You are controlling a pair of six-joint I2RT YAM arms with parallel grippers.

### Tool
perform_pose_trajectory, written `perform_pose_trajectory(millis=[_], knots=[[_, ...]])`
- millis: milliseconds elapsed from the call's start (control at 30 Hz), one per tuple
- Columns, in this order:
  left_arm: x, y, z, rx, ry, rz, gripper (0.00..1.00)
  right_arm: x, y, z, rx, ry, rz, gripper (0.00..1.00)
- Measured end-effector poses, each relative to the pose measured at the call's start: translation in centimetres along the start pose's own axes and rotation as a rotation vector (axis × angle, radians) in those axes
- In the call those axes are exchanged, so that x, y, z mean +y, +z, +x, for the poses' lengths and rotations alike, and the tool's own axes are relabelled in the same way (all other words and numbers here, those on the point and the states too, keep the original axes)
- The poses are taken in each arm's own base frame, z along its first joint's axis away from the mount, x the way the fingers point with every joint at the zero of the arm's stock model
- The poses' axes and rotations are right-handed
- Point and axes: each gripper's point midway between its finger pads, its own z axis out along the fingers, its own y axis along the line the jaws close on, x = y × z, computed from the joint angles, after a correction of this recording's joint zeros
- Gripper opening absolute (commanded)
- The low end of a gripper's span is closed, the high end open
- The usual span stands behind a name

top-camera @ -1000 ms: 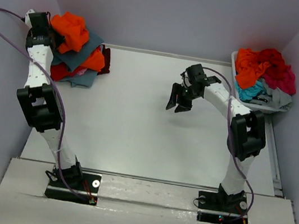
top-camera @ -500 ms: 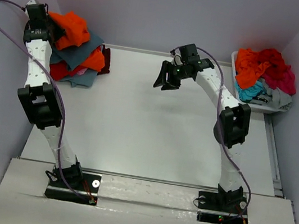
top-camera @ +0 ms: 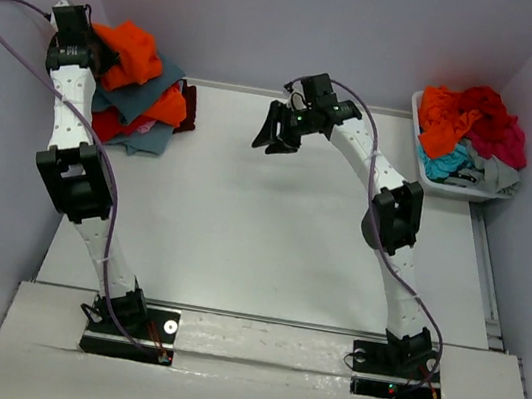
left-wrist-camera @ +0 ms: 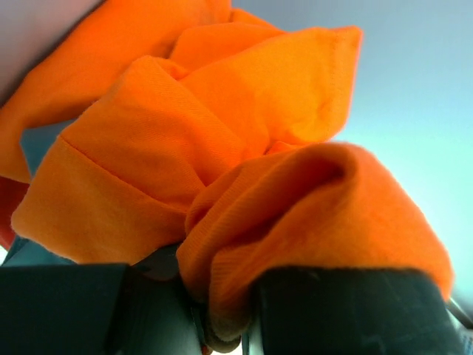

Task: Fold and stack the t-shirts
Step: Put the neatly folded tshirt into the corner of the board with the left arm

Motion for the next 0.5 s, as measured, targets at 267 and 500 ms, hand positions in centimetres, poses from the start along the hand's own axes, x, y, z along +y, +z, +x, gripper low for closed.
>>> perform_pose_trajectory(millis=[267,500], knots=[[3.6,0.7,0.5,-0.006,-0.018,-0.184,0.06,-3.2,0.0,2.4,0.048,0.031,0.097,0.59],[4.9,0.9,1.4,0.005,-0.014,-0.239,0.09,-5.7,-2.1,1.5,-0.015,0.045,0.254,0.59]])
